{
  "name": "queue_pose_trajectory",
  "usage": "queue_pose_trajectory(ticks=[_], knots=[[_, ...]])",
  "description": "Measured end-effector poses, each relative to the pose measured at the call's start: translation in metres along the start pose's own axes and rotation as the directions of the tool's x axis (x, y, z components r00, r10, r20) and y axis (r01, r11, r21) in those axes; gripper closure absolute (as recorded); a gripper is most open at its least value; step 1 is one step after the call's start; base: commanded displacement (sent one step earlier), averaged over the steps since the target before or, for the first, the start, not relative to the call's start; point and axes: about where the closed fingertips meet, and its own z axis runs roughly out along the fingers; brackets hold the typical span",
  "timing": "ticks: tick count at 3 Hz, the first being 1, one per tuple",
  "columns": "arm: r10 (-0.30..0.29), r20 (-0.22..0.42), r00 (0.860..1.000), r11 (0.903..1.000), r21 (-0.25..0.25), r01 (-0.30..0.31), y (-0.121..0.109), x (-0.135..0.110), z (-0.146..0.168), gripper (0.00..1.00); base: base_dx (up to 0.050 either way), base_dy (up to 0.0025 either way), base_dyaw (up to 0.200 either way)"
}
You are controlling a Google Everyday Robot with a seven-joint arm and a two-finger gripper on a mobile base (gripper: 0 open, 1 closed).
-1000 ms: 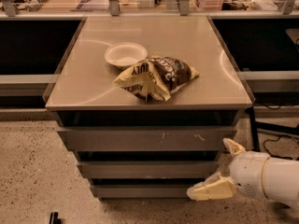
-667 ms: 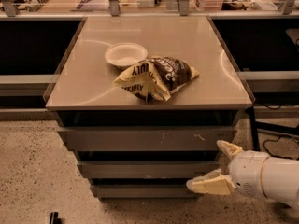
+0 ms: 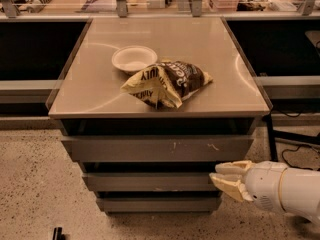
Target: Open middle drawer
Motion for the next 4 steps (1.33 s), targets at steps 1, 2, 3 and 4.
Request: queue_pose_trajectory(ticks=[1, 2, 3, 4], knots=[[0.0, 0.0, 1.0, 1.0, 0.0, 0.0, 0.0, 0.0, 0.0, 0.89, 0.0, 0.0, 0.0], [0.026, 0.038, 0.999, 0.9979, 0.058, -0.028, -0.002, 0.005, 0.008, 1.0, 0.0, 0.0, 0.0], [0.088, 0.13, 0.988, 0.9867, 0.124, -0.105, -0.004, 0.026, 0.035, 1.0, 0.0, 0.0, 0.0], [0.114, 0.219, 0.969, 0.9722, 0.176, -0.154, -0.014, 0.039, 0.064, 1.0, 0.0, 0.0, 0.0]])
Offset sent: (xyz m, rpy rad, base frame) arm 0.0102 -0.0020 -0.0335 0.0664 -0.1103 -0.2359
